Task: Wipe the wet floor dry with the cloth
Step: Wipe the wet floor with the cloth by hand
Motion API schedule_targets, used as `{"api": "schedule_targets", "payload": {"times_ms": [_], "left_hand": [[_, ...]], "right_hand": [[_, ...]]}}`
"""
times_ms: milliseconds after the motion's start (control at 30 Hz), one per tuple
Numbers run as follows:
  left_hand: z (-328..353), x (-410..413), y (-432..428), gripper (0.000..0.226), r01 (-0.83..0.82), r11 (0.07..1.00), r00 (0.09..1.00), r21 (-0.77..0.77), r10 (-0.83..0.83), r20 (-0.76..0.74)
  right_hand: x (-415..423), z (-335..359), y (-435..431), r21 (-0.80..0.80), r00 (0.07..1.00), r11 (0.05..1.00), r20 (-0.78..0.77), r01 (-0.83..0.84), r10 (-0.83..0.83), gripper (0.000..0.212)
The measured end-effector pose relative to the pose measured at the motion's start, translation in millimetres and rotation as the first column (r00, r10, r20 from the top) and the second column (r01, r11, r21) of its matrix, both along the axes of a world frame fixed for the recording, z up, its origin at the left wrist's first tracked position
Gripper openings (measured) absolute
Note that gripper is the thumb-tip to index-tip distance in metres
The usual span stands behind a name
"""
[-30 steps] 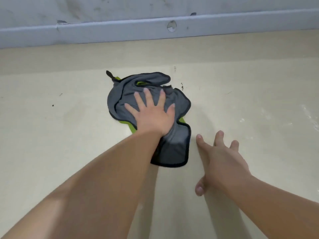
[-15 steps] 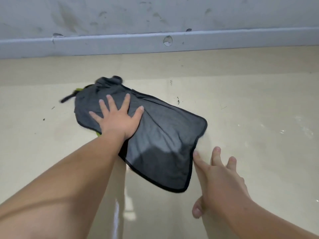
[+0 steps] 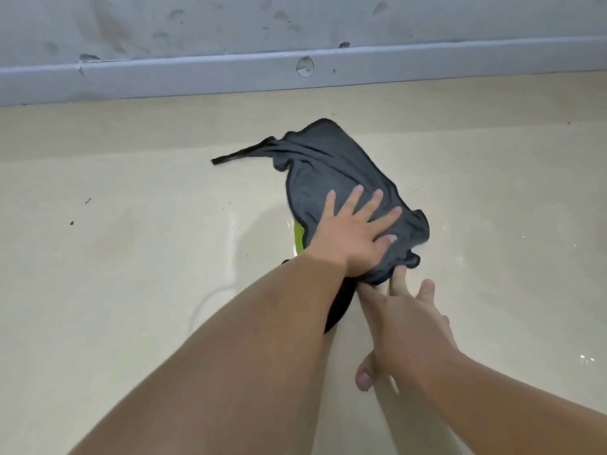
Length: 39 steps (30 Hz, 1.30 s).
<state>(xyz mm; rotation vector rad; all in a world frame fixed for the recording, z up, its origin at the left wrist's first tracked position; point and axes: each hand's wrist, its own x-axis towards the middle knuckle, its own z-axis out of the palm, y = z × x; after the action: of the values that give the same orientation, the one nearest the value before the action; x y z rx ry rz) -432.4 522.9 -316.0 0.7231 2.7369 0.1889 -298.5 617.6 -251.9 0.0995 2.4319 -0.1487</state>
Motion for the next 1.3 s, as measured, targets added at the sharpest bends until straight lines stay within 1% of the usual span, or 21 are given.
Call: {"api": "schedule_targets", "payload": {"times_ms": [67,133,200,267,300,400,433,500,600,633,667,733,800,867,900,933,1000,1067,1133,1233,1300], "left_hand": [[-2,18,0,0.056,-0.01,0.999,0.999,0.049,0.012,-0.034],[-4,30,-11,0.055,-0.123,0.99,0.989,0.068,0.129,-0.078],[-6,46,-28,0.056,-0.252,0.965,0.96,0.073,0.258,-0.104],[-6,79,-51,0.058,-0.302,0.952,0.946,0.046,0.306,-0.106],[-6,98,-63,0.059,-0.313,0.949,0.944,0.033,0.315,-0.104],[-2,165,-87,0.064,-0.347,0.938,0.935,0.018,0.348,-0.075],[0,191,-93,0.064,-0.349,0.937,0.935,0.007,0.348,-0.069],[2,238,-94,0.063,-0.352,0.936,0.934,-0.006,0.351,-0.06],[3,295,-80,0.063,-0.371,0.928,0.928,0.01,0.371,-0.038],[3,313,-71,0.064,-0.358,0.934,0.933,0.008,0.358,-0.031],[1,331,-61,0.065,-0.328,0.945,0.944,0.001,0.328,-0.036],[0,372,-41,0.065,-0.211,0.977,0.977,0.016,0.211,-0.032],[0,405,-35,0.065,-0.009,0.999,0.999,0.046,0.011,-0.034],[2,407,-47,0.066,0.141,0.987,0.99,0.073,-0.139,-0.035],[2,394,-55,0.067,0.157,0.985,0.987,0.07,-0.154,-0.046],[2,376,-61,0.07,0.114,0.993,0.992,0.043,-0.112,-0.06],[2,336,-63,0.077,-0.168,0.983,0.985,-0.066,0.166,-0.037],[1,302,-52,0.079,-0.432,0.886,0.9,-0.171,0.436,-0.011],[0,280,-28,0.08,-0.522,0.835,0.849,-0.173,0.529,-0.006],[-2,276,23,0.078,-0.51,0.845,0.858,-0.162,0.512,-0.028],[-2,296,65,0.077,-0.407,0.901,0.913,-0.151,0.408,-0.026]], "right_hand": [[3,0,1,-0.013,1.0,1.0,0.016,-0.005,0.005,0.129],[5,-1,2,-0.017,1.0,1.0,0.025,0.009,-0.009,0.116],[5,-2,2,-0.016,1.0,1.0,0.016,0.021,-0.021,0.094],[6,-2,2,-0.02,1.0,1.0,-0.005,0.013,-0.013,0.084],[6,-3,2,-0.021,1.0,1.0,-0.021,0.01,-0.01,0.09],[11,-8,5,-0.062,0.994,0.998,-0.105,0.023,-0.03,0.134],[17,-9,7,-0.096,0.987,0.995,-0.157,0.029,-0.044,0.14],[34,-10,17,-0.123,0.962,0.992,-0.272,-0.015,-0.019,0.138],[65,-11,26,-0.005,0.887,0.983,-0.431,-0.184,0.164,0.108],[75,-9,27,-0.002,0.863,0.975,-0.466,-0.223,0.197,0.095],[82,-6,28,-0.044,0.853,0.971,-0.488,-0.237,0.186,0.081],[96,6,33,-0.181,0.881,0.961,-0.461,-0.211,0.107,0.059],[111,17,48,-0.228,0.911,0.949,-0.396,-0.216,0.112,0.05],[129,24,72,-0.211,0.915,0.947,-0.375,-0.243,0.151,0.042],[136,25,84,-0.211,0.914,0.946,-0.375,-0.245,0.153,0.039],[143,25,99,-0.213,0.919,0.95,-0.368,-0.228,0.138,0.036],[159,22,125,-0.215,0.937,0.964,-0.341,-0.157,0.077,0.035],[174,18,147,-0.224,0.952,0.972,-0.306,-0.067,-0.004,0.036],[187,16,163,-0.259,0.956,0.965,-0.278,0.023,-0.098,0.036],[202,12,180,-0.295,0.949,0.951,-0.264,0.093,-0.175,0.04],[212,8,189,-0.291,0.935,0.947,-0.28,0.134,-0.218,0.037]]}}
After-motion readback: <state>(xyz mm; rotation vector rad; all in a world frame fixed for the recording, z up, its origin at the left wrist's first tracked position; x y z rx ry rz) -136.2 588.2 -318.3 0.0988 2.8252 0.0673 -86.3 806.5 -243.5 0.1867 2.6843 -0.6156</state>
